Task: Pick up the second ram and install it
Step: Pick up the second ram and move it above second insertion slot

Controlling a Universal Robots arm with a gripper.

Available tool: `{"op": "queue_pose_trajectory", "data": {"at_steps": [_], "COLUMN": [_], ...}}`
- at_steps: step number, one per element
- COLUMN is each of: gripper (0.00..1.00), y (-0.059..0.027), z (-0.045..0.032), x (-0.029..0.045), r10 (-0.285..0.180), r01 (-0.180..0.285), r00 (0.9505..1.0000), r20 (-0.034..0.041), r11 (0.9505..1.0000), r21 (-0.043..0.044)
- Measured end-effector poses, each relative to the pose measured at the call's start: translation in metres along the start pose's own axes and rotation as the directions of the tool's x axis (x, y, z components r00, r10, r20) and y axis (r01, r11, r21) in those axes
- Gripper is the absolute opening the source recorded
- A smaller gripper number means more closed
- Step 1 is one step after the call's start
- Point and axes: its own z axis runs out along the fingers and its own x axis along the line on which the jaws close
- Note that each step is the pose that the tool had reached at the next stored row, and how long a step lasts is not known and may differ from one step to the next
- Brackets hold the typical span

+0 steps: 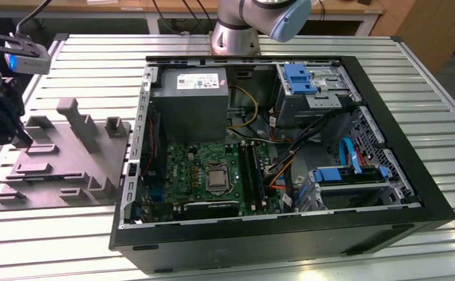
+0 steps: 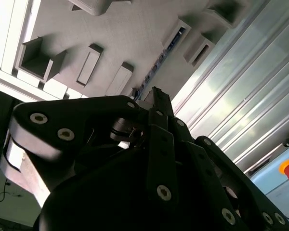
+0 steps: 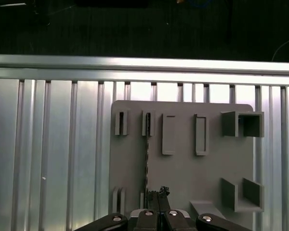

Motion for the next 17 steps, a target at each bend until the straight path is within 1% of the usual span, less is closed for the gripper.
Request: {"op": "queue_pose_trajectory", "data": {"at_steps": [17], "gripper": [0.1], "y": [-0.001], "z": [0.03], "x": [0.0007], "r10": [0.0], "r01": [0.0], "r00": [1.0], "r20": [0.0], "r11": [1.0], "r21": [0.0]}}
